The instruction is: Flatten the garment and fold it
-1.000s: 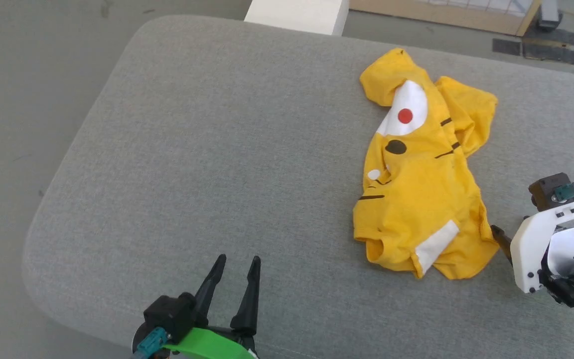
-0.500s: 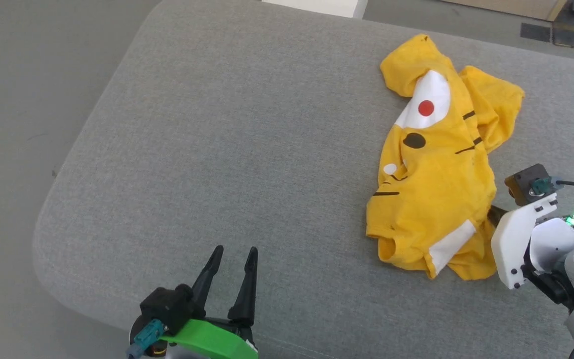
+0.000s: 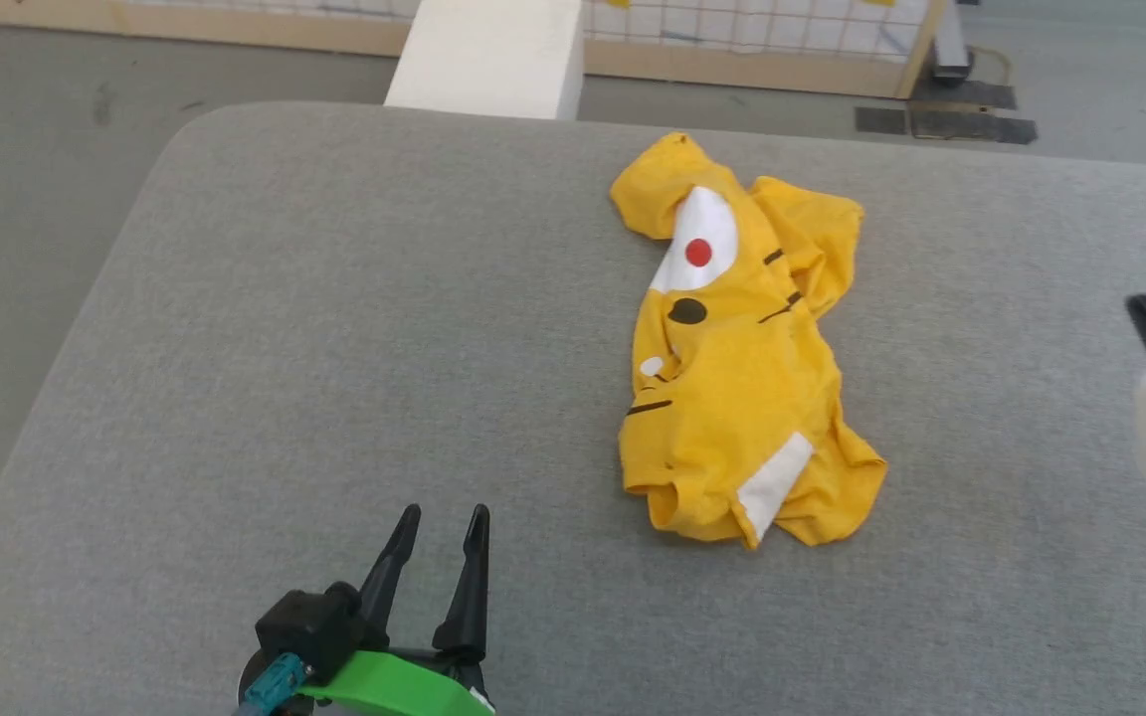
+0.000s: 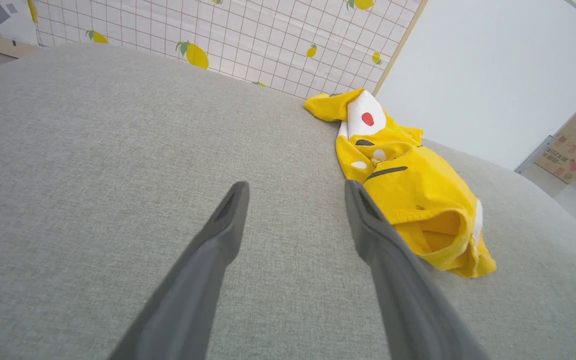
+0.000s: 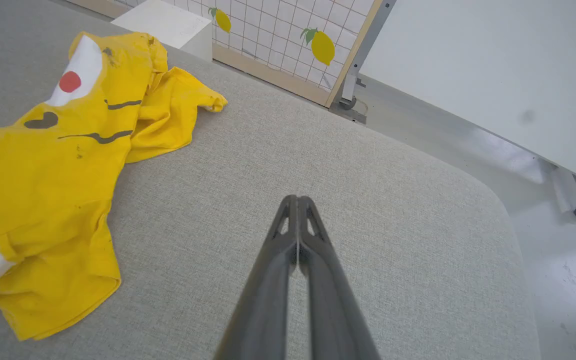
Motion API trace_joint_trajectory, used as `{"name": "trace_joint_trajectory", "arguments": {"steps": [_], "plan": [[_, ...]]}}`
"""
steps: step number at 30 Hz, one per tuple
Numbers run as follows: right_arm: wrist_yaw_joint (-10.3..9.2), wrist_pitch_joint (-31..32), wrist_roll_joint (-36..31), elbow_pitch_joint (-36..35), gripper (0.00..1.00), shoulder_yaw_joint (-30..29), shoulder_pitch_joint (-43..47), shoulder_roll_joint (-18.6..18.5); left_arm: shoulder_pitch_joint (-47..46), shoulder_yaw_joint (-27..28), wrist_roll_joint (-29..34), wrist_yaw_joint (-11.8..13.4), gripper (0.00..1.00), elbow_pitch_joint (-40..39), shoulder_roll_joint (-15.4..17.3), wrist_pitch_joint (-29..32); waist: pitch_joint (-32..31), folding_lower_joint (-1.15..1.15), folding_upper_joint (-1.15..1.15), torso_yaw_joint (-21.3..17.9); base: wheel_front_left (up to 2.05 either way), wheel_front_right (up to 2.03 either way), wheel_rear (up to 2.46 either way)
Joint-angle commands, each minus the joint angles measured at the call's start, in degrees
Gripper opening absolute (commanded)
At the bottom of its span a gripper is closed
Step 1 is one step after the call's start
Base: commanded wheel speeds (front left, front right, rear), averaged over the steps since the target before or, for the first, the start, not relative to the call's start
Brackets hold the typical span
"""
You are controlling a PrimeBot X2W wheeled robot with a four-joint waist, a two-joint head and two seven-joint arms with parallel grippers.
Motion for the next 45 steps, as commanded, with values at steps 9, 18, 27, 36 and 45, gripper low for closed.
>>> {"name": "trace_joint_trajectory", "arguments": {"steps": [9, 18, 27, 36, 45], "plan": [[-0.08, -4.0, -2.2, -2.9, 1.00, -6.4, 7.8, 6.9, 0.3, -0.3, 0.6, -0.2, 1.00, -0.1, -0.1, -0.2, 0.7, 0.00, 0.00, 0.4, 0.00, 0.00, 0.00], [-0.08, 4.1, 2.2, -5.7, 1.00, 4.6, 6.8, 5.4, -0.7, -0.8, 0.4, -0.4, 1.00, 0.0, -0.1, -0.2, 2.7, 0.00, 0.00, 2.8, 0.00, 0.00, 0.00], [-0.08, 9.5, 6.6, -1.6, 1.00, 12.6, 3.4, 0.5, -2.9, -2.4, -0.4, -0.5, 1.00, 0.7, -0.1, -0.2, 7.2, 0.00, 0.00, 6.9, 0.00, 0.00, 0.00], [-0.08, 11.1, 10.6, 4.6, 1.00, 20.2, 0.7, -1.4, -4.6, -2.9, -0.2, -0.9, 1.00, 1.4, -0.1, -0.2, 9.2, 0.00, 0.00, 9.7, 0.00, 0.00, 0.00], [-0.08, 7.6, 11.3, 6.2, 0.00, 22.4, -1.6, -2.3, -4.6, -2.6, -0.6, -0.4, 1.00, 1.7, -0.1, -0.2, 8.2, 0.00, 0.00, 8.9, 0.00, 0.00, 0.00]]}}
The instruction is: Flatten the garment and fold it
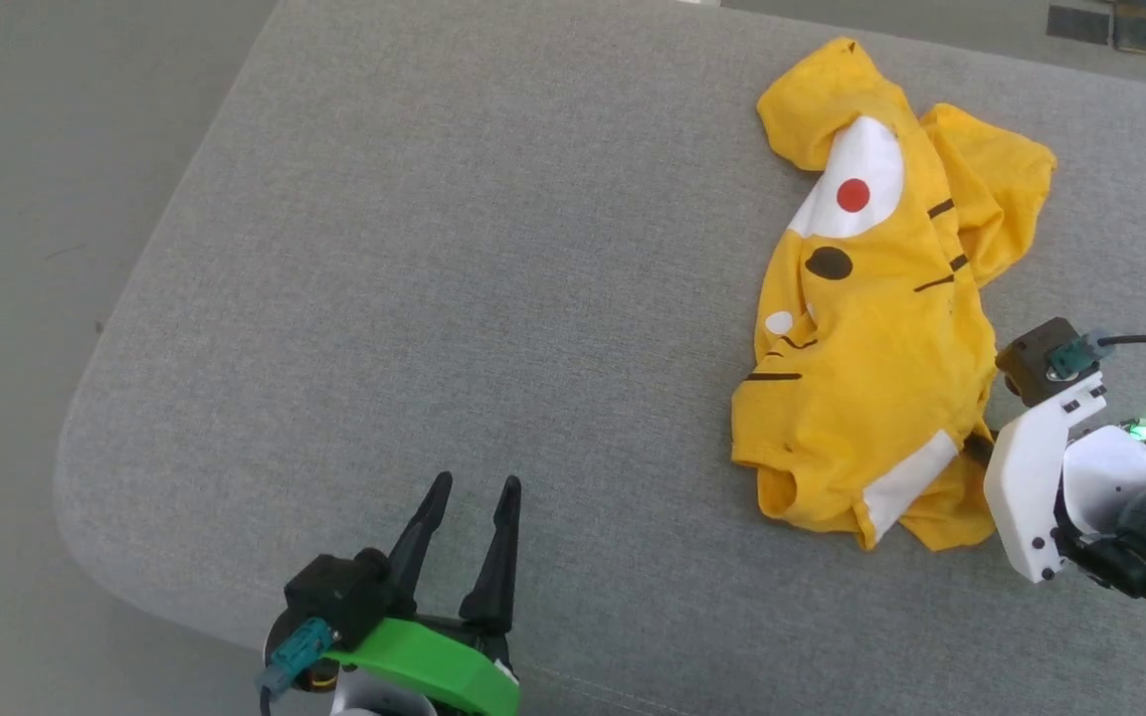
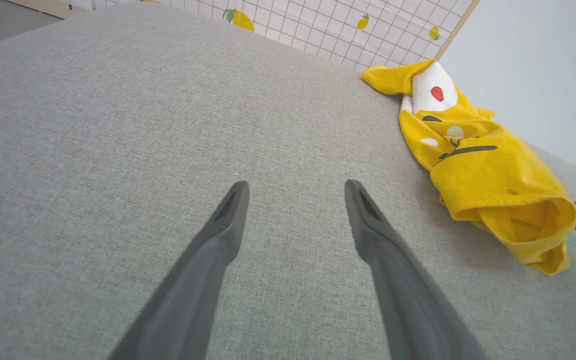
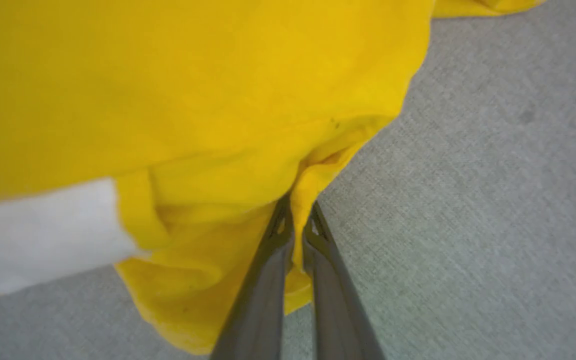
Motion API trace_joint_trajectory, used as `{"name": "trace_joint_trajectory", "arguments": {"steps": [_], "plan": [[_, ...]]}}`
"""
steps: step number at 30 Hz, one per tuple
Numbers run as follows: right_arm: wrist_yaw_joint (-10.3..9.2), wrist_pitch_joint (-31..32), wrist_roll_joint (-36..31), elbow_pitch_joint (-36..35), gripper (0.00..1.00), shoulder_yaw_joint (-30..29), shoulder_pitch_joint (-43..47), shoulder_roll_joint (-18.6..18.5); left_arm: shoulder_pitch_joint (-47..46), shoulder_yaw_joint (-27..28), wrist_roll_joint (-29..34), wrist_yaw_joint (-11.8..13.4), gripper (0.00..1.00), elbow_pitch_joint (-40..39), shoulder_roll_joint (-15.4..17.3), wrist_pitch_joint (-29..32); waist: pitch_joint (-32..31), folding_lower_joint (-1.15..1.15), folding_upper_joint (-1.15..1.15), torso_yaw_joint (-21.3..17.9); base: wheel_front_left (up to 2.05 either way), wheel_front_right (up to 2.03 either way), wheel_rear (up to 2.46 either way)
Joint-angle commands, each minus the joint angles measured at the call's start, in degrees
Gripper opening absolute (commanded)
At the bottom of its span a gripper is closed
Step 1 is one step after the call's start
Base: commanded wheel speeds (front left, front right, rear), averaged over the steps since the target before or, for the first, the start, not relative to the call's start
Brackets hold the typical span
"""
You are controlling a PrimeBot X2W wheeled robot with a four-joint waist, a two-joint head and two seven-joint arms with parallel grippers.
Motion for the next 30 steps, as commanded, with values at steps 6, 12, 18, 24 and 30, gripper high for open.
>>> {"name": "trace_joint_trajectory", "arguments": {"steps": [6, 12, 18, 24, 30], "plan": [[-0.08, -7.1, 2.2, -0.2, 0.00, -3.9, -2.1, 3.7, 0.9, 1.8, 0.1, 0.2, 1.00, 0.1, -0.1, -0.2, -4.9, 0.00, 0.00, -4.5, 0.00, 0.00, 0.00], [-0.08, -9.3, 4.4, -4.6, 0.00, -12.7, -2.7, 5.0, 3.0, 3.8, 0.5, 0.3, 1.00, -0.3, -0.1, -0.2, -7.5, 0.00, 0.00, -8.8, 0.00, 0.00, 0.00], [-0.08, -6.7, 3.7, -7.8, 0.00, -29.0, 5.8, 3.2, 3.4, 4.3, 0.8, -0.1, 1.00, -0.6, -0.1, -0.2, -7.0, 0.00, 0.00, -9.7, 0.00, 0.00, 0.00], [-0.08, -6.0, -0.8, -8.9, 0.00, -47.0, 21.5, 6.7, 3.9, 4.3, 0.9, -0.3, 1.00, -0.1, 0.0, -0.2, -6.1, 0.00, 0.00, -7.9, 0.00, 0.00, 0.00], [-0.08, -8.5, -7.1, -6.1, 0.00, -52.3, 27.0, 11.4, 4.1, 4.3, 0.9, -0.4, 1.00, 0.5, 0.5, -0.2, -6.5, 0.00, 0.00, -6.8, 0.00, 0.00, 0.00]]}}
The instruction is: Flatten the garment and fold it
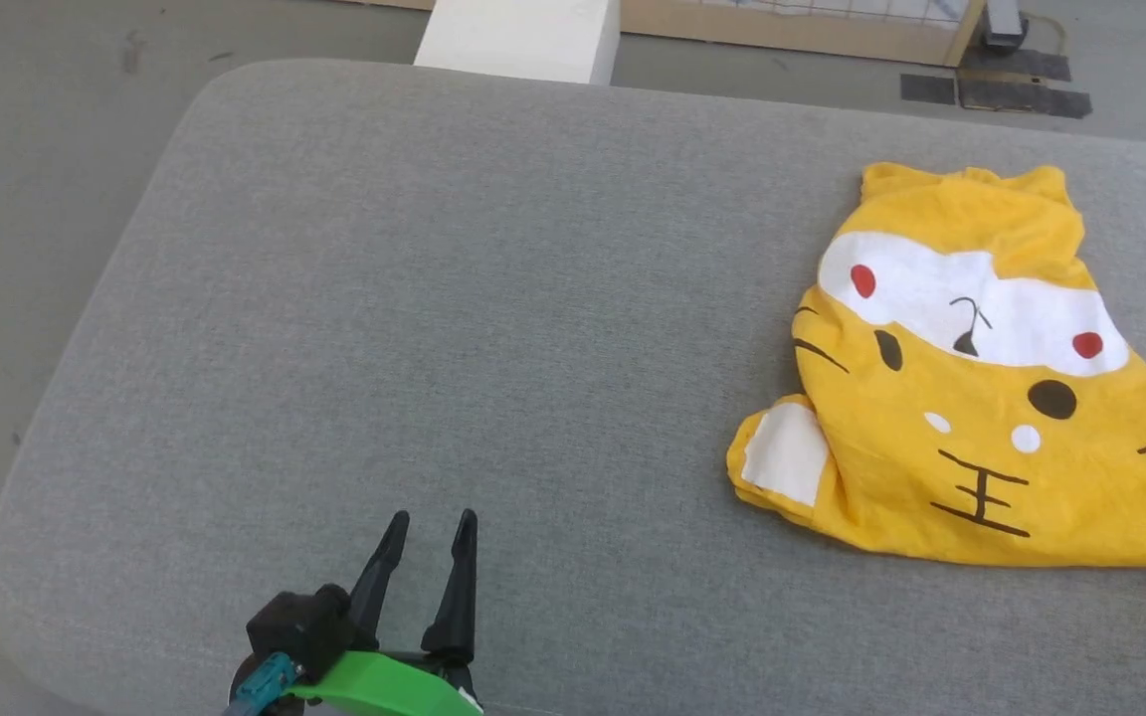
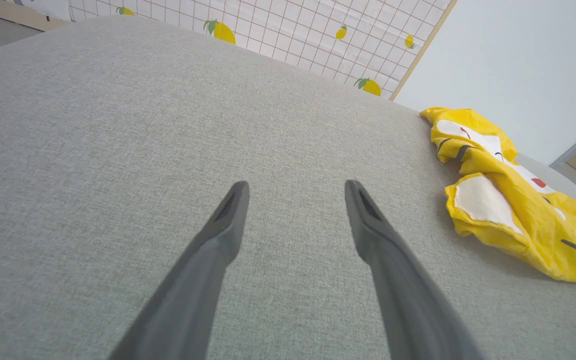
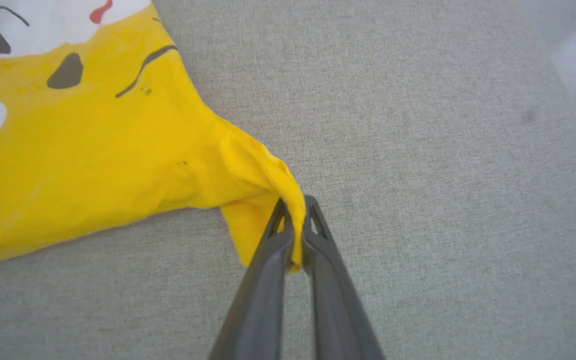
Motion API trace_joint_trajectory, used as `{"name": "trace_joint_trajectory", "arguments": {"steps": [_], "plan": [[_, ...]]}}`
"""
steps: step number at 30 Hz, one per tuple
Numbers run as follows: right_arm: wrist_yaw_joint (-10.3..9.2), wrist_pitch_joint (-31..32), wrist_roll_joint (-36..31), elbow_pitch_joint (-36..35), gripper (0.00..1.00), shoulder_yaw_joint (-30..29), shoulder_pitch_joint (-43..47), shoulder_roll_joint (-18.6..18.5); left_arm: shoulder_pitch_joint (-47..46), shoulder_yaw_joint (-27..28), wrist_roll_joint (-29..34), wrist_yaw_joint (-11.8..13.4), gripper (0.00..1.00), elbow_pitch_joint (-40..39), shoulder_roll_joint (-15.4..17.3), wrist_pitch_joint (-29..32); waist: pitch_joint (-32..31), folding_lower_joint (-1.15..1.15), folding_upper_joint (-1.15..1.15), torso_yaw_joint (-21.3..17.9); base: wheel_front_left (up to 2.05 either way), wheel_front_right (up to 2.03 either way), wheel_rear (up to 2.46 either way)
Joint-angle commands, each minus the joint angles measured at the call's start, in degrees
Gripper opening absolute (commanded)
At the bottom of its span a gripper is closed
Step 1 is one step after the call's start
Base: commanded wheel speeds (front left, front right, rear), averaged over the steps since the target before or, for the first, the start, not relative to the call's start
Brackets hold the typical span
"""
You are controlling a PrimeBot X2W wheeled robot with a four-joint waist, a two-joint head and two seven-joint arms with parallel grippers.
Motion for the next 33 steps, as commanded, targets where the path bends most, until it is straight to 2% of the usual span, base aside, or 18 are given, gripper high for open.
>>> {"name": "trace_joint_trajectory", "arguments": {"steps": [1, 2, 3, 7, 11, 12, 13, 18, 21, 22, 25, 29, 33], "plan": [[-0.08, -1.2, -1.4, 0.7, 0.00, -0.1, -0.3, 0.2, 0.4, 0.1, 0.6, -0.3, 1.00, 0.2, 0.3, -0.2, -0.4, 0.00, 0.00, 0.2, 0.00, 0.00, 0.00], [-0.08, -2.3, -2.1, 1.4, 0.31, -0.1, -1.0, 0.7, 0.5, 0.0, 0.5, -0.2, 1.00, 0.3, 0.3, -0.1, -0.7, 0.00, 0.00, 0.2, 0.00, 0.00, 0.00], [-0.08, -3.0, -2.5, 1.9, 1.00, 0.2, -1.6, 1.1, 0.5, 0.0, 0.5, -0.1, 1.00, 0.3, 0.4, 0.0, -1.0, 0.00, 0.00, 0.2, 0.00, 0.00, 0.00], [-0.08, -6.5, -3.1, 1.6, 1.00, 2.9, -5.4, 1.7, 1.0, 0.1, 0.5, 0.2, 1.00, -0.1, 0.6, 0.1, -2.2, 0.00, 0.00, -0.5, 0.00, 0.00, 0.00], [-0.08, -10.8, -3.0, -2.7, 1.00, 6.0, -8.6, 1.9, 1.2, 0.7, 0.1, 0.5, 1.00, -1.6, 0.7, 0.0, -2.8, 0.00, 0.00, -1.6, 0.00, 0.00, 0.00], [-0.08, -14.1, -3.0, -7.7, 1.00, 8.1, -10.1, 4.1, 1.4, 1.2, 0.3, 0.6, 1.00, -3.1, 0.6, -0.1, -2.9, 0.00, 0.00, -2.3, 0.00, 0.00, 0.00], [-0.08, -15.4, -3.1, -9.6, 1.00, 9.1, -9.9, 5.1, 1.5, 1.4, 0.4, 0.6, 1.00, -3.7, 0.6, -0.1, -2.9, 0.00, 0.00, -2.6, 0.00, 0.00, 0.00], [-0.08, -20.7, -5.8, -17.5, 1.00, 12.7, -6.3, 12.2, 2.2, 2.0, 1.8, 0.2, 1.00, -6.9, 0.3, -0.2, -2.4, 0.00, 0.00, -3.3, 0.00, 0.00, 0.00], [-0.08, -25.8, -10.2, -20.9, 1.00, 14.5, -2.0, 16.0, 3.3, 2.5, 3.0, 0.0, 1.00, -8.6, 0.1, -0.2, -2.0, 0.00, 0.00, -3.5, 0.00, 0.00, 0.00], [-0.08, -31.7, -13.5, -21.3, 1.00, 16.0, 3.8, 17.9, 5.5, 3.3, 4.6, 0.0, 1.00, -9.7, -0.1, -0.2, -1.8, 0.00, 0.00, -3.7, 0.00, 0.00, 0.00], [-0.08, -35.4, -10.4, -18.2, 1.00, 16.0, 6.6, 18.0, 7.0, 4.0, 5.3, 0.2, 1.00, -9.9, -0.2, -0.2, -2.0, 0.00, 0.00, -4.2, 0.00, 0.00, 0.00], [-0.08, -38.0, -8.6, -14.8, 1.00, 17.7, 8.0, 18.0, 7.9, 4.2, 6.3, 0.3, 1.00, -9.7, -0.3, -0.2, -2.6, 0.00, 0.00, -5.1, 0.00, 0.00, 0.00], [-0.08, -38.6, -9.3, -14.1, 1.00, 16.9, 6.7, 18.0, 0.9, 0.1, 7.1, -1.3, 1.00, -8.2, 1.3, 3.8, -3.1, 0.00, 0.00, -5.4, 0.00, 0.00, 0.00]]}}
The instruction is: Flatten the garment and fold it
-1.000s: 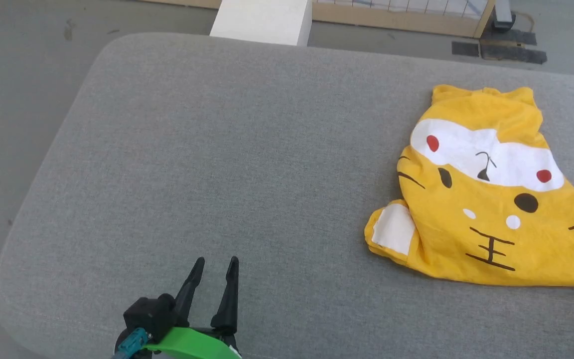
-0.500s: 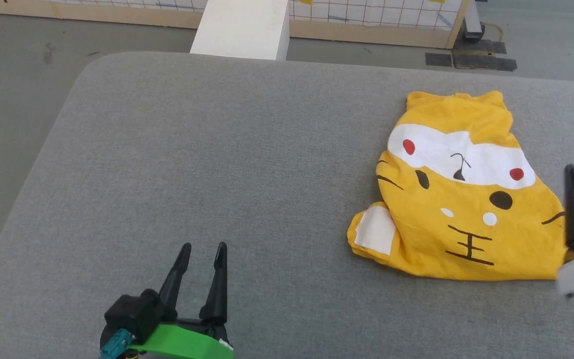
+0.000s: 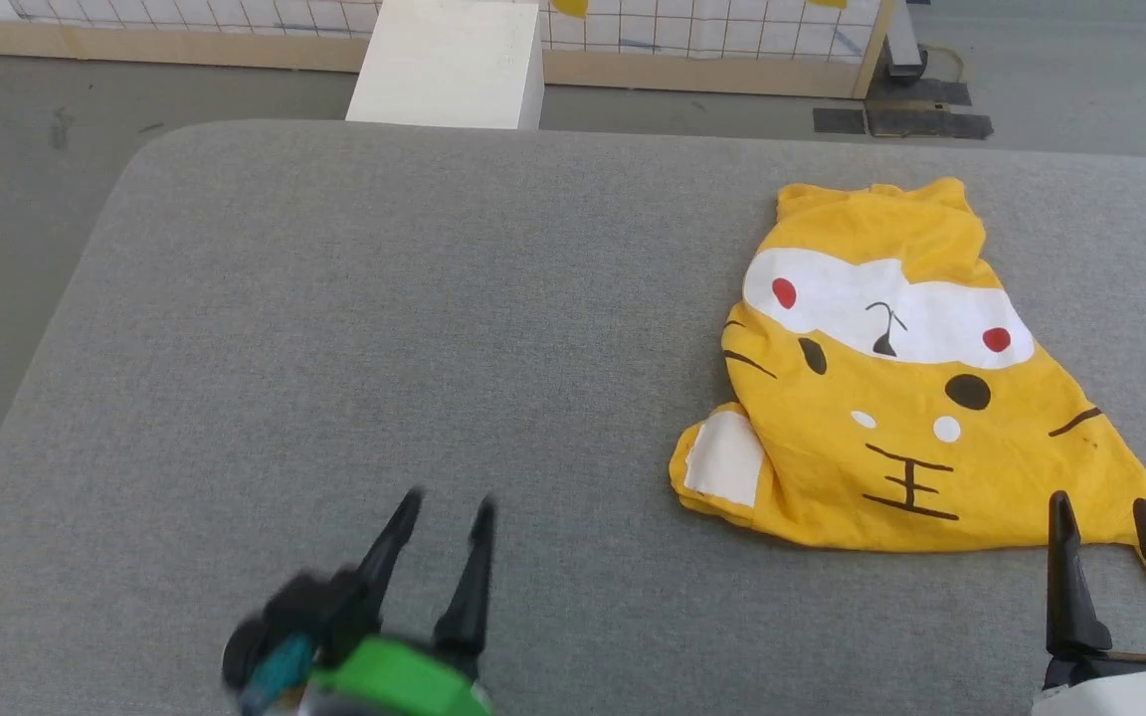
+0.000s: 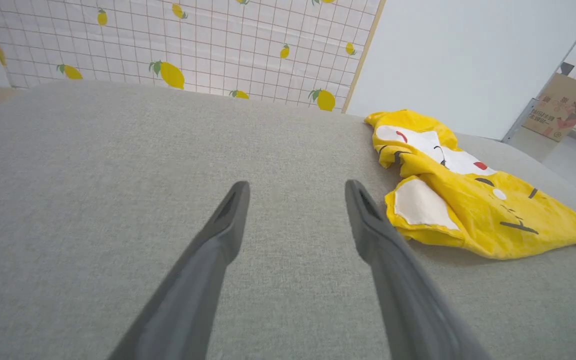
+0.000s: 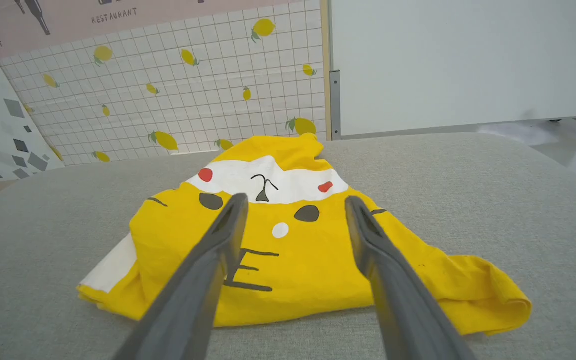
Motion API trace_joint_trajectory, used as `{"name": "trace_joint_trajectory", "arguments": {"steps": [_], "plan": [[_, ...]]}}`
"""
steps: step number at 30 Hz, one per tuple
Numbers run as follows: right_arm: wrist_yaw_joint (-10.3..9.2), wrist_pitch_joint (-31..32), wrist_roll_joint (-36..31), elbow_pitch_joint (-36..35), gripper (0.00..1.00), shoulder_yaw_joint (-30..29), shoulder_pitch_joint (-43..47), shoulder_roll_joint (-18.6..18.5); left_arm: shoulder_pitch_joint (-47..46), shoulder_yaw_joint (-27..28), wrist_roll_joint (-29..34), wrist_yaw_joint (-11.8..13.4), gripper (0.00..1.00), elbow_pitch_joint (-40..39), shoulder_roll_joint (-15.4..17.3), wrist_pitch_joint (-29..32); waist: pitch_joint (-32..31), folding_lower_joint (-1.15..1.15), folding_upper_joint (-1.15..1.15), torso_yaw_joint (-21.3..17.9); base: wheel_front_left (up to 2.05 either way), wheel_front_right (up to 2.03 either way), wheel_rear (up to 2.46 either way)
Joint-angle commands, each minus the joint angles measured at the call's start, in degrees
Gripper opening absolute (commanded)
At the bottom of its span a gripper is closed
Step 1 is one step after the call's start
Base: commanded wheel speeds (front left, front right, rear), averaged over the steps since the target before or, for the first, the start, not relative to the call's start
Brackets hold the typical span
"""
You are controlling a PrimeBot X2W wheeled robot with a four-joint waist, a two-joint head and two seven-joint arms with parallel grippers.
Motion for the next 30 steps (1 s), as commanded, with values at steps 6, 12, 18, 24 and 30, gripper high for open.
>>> {"name": "trace_joint_trajectory", "arguments": {"steps": [6, 12, 18, 24, 30], "plan": [[-0.09, 0.2, -0.6, -0.2, 1.00, -0.4, -2.1, 0.0, -16.3, -8.3, -2.6, -1.3, 1.00, 2.1, 3.0, 15.2, 1.1, 0.00, 0.00, 0.1, 0.00, 0.00, 0.00], [-0.09, 0.3, -0.4, -0.1, 1.00, 0.2, -3.4, 0.0, -27.2, -18.1, -8.6, -1.4, 1.00, 7.1, 2.8, 30.5, 4.2, 0.00, 0.00, -1.0, 0.00, 0.00, 0.00], [-0.09, 0.0, -0.2, 0.7, 1.00, 1.3, -5.7, 0.0, -34.5, -23.1, -11.8, -1.4, 1.00, 14.4, 1.8, 33.1, 8.1, 0.00, 0.00, -3.3, 0.00, 0.00, 0.00], [-0.09, -0.4, -0.2, 1.4, 1.00, 1.3, -7.8, 0.0, -39.7, -25.7, -13.8, -1.4, 1.00, 23.0, 1.6, 33.1, 11.1, 0.00, 0.00, -6.2, 0.00, 0.00, 0.00], [-0.09, -0.9, 0.0, 2.3, 1.00, 1.4, -9.1, 0.0, -43.0, -28.8, -13.6, -1.4, 1.00, 30.8, 2.2, 33.8, 12.8, 0.00, 0.00, -8.8, 0.00, 0.00, 0.00]]}}
